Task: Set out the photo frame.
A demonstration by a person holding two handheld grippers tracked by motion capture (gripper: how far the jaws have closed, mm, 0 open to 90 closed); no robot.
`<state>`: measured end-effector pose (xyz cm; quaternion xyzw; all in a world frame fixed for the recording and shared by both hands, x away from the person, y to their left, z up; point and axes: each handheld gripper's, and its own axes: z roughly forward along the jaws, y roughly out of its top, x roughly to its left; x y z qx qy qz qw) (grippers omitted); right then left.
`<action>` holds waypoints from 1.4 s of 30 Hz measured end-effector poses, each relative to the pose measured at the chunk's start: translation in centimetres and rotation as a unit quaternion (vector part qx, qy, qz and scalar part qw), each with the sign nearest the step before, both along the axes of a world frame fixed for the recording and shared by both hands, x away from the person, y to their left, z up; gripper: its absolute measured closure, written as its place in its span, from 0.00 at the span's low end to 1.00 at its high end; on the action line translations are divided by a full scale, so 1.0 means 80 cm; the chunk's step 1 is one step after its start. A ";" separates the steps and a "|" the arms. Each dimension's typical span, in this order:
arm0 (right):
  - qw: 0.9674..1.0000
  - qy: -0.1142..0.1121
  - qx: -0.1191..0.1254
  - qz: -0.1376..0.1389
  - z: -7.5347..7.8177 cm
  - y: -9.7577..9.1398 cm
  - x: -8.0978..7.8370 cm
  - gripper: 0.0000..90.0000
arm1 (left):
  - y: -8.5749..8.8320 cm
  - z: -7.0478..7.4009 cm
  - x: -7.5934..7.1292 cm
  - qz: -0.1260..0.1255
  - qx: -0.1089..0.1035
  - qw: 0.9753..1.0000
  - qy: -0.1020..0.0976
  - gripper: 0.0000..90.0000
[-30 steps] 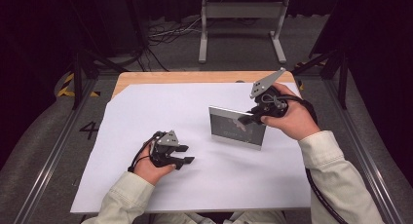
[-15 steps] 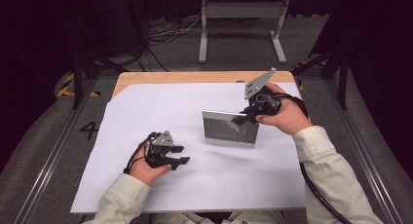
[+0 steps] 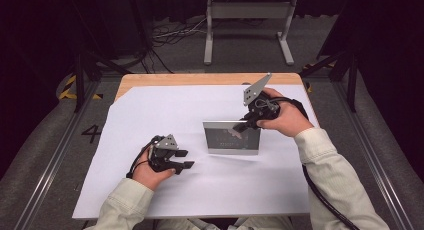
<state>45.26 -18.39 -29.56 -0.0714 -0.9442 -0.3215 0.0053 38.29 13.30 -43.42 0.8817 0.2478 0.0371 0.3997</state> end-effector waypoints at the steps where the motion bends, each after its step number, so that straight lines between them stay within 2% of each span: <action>1: 1.000 0.003 0.002 0.000 -0.001 0.000 0.001 0.94 | 0.000 0.000 0.000 0.000 0.000 1.000 0.001 0.56; 6: 1.000 0.005 0.000 0.007 -0.006 -0.003 0.005 0.94 | 0.000 0.000 0.000 -0.001 0.000 1.000 -0.001 0.56; 9: 1.000 0.002 -0.014 0.018 -0.010 -0.003 0.006 0.93 | 0.000 0.000 0.001 -0.002 0.001 1.000 -0.001 0.56; 17: 1.000 0.000 -0.017 0.025 -0.012 -0.008 0.009 0.93 | -0.001 -0.001 0.001 -0.002 0.002 1.000 0.001 0.56; 22: 0.998 -0.026 -0.045 0.019 -0.012 -0.006 0.010 0.90 | -0.002 -0.002 0.000 -0.002 0.001 1.000 0.001 0.56; 25: 0.998 -0.028 -0.047 0.016 -0.012 -0.006 0.011 0.89 | -0.002 -0.002 0.001 -0.002 0.001 1.000 0.002 0.56; 30: 0.997 -0.051 -0.065 0.013 -0.011 -0.003 0.012 0.85 | -0.002 -0.002 0.001 -0.003 0.001 1.000 0.002 0.56; 34: 0.996 -0.051 -0.067 0.007 -0.013 -0.004 0.013 0.84 | -0.002 -0.002 0.001 -0.002 0.002 1.000 0.001 0.56; 37: 0.995 -0.061 -0.077 -0.003 -0.018 -0.010 0.016 0.81 | -0.003 -0.002 0.001 -0.003 0.003 1.000 0.003 0.56; 40: 0.995 -0.069 -0.070 -0.010 -0.020 -0.014 0.017 0.77 | -0.004 -0.003 0.001 -0.005 0.004 1.000 0.003 0.56; 42: 0.995 -0.070 -0.065 -0.015 -0.019 -0.014 0.018 0.72 | -0.004 -0.003 0.001 -0.005 0.005 1.000 0.003 0.55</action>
